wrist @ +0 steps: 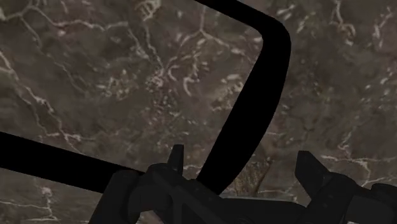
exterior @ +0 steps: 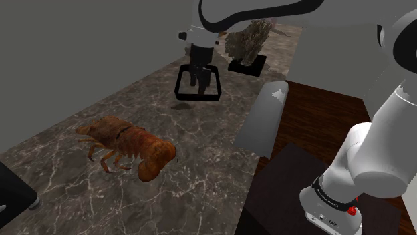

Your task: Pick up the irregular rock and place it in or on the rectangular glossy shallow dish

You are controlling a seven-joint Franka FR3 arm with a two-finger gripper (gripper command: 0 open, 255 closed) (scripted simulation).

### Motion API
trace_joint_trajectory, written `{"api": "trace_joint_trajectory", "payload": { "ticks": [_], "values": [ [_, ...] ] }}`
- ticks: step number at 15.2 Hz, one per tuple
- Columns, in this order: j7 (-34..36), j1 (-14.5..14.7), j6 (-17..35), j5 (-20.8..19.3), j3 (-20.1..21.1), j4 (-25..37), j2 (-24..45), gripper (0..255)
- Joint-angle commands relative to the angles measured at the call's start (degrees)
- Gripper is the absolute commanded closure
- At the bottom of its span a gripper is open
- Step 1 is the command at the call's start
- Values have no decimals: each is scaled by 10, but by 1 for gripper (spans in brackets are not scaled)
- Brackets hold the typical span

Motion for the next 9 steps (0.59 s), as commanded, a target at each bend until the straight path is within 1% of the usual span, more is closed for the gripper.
{"api": "trace_joint_trajectory", "payload": {
  "ticks": [1, 5, 9],
  "values": [
    [-30, 8, -7, 11, 9, 32, 24, 0],
    [-78, 23, -18, 27, 29, 90, 67, 0],
    [-79, 26, 12, 28, 31, 63, 69, 0]
  ]
}}
